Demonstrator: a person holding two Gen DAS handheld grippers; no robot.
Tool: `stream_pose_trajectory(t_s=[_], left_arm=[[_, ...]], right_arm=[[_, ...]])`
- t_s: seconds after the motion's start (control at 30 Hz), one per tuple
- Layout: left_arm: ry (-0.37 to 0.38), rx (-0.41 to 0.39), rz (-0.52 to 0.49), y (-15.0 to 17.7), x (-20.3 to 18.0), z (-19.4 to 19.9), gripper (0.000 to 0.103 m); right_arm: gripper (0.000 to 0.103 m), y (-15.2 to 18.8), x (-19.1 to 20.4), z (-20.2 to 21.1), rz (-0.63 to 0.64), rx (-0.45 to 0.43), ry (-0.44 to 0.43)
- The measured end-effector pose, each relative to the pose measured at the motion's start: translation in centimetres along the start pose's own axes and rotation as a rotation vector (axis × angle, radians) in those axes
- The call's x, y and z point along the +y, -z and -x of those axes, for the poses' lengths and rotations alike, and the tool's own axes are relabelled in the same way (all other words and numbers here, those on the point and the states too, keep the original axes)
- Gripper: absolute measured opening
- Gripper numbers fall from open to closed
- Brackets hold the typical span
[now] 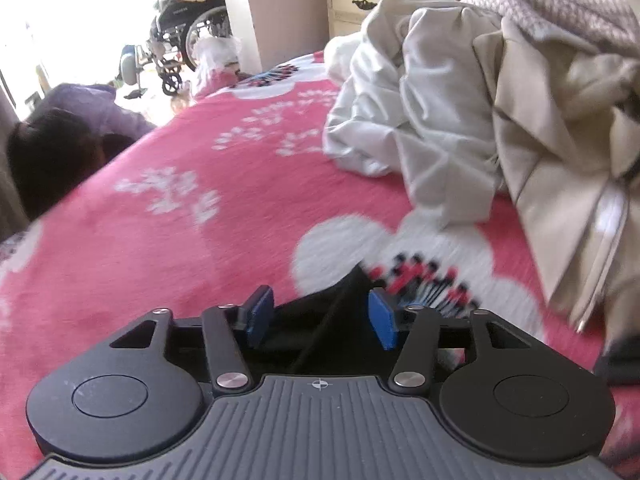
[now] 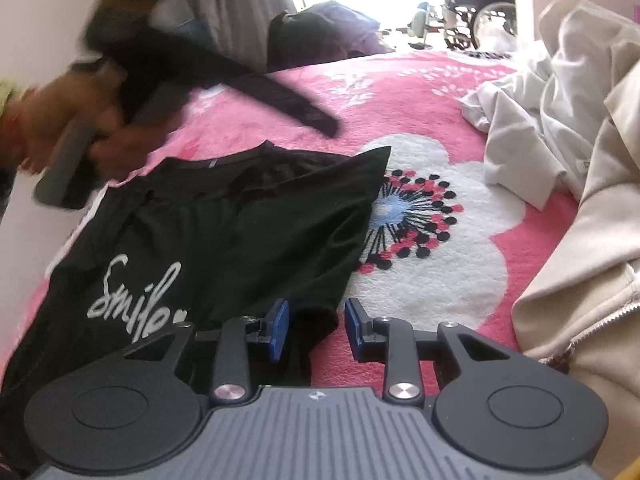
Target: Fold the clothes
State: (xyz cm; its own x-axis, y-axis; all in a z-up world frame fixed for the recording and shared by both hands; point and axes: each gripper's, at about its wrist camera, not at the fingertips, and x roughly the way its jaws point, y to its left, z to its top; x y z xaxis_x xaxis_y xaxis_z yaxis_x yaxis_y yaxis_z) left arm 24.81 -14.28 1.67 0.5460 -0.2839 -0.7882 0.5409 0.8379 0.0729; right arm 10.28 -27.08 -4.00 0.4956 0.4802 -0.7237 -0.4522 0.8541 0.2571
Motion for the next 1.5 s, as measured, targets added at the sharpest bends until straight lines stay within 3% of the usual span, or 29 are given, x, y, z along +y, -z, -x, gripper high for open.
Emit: stream_pose_trajectory(t_s=[0.27,0.37,0.43,0.7,0.87,0.97,1.03,1.1,1.17,1.2,1.23,1.4,1.5], left_arm=[[-0.073,0.054,0.056,1.1,-1.9,-5.7,0.05],[-0.076,0.051,0.124,1.7,-0.8,-6.2,0.043],[-0.067,0.046,0.17,2.1,-0.1,-6.3,0.041],[-0.043,0.021,0.211,2.2,0.3,-6.1,0.037],[-0.015,0.002,0.243,1.9,1.0,-5.4,0.049],[-0.012,-0.014,0.258,1.6,1.6,-4.8,0.049],[-0.004,-0.023,0.26,1.5,1.9,-4.5,0.049],[0.0,-0.024,0.25,1.6,2.0,-4.4,0.049],[-0.005,-0.017,0.239,1.9,1.9,-4.6,0.049],[-0.009,-0.014,0.236,2.1,1.8,-4.7,0.049],[-0.012,-0.012,0.237,2.2,1.8,-4.9,0.049],[-0.014,-0.002,0.232,2.6,1.7,-5.6,0.049],[-0.016,0.003,0.231,2.6,1.8,-5.9,0.049]], right_arm=[[0.032,0.9,-0.9,-0.7,-0.028,0.004,-0.012],[0.009,1.3,-0.3,-1.1,-0.007,0.009,-0.015],[0.0,1.6,0.3,-1.1,0.008,0.01,-0.008],[0.002,2.3,1.1,-0.1,0.011,0.042,-0.045],[0.008,0.4,-1.1,1.5,-0.15,-0.072,-0.06],[0.019,-0.4,-2.8,0.3,-0.289,-0.077,-0.062],[0.031,-0.6,-3.7,-0.9,-0.364,-0.057,-0.088],[0.036,-0.5,-4.3,-1.9,-0.427,-0.027,-0.117],[0.035,0.0,-4.8,-2.8,-0.477,0.011,-0.147],[0.027,0.4,-4.9,-3.0,-0.495,0.026,-0.163],[0.008,0.6,-4.9,-2.9,-0.504,0.032,-0.176],[0.007,1.3,-4.8,-1.6,-0.555,0.009,-0.201],[0.008,2.1,-5.7,-2.1,-0.605,0.032,-0.17]])
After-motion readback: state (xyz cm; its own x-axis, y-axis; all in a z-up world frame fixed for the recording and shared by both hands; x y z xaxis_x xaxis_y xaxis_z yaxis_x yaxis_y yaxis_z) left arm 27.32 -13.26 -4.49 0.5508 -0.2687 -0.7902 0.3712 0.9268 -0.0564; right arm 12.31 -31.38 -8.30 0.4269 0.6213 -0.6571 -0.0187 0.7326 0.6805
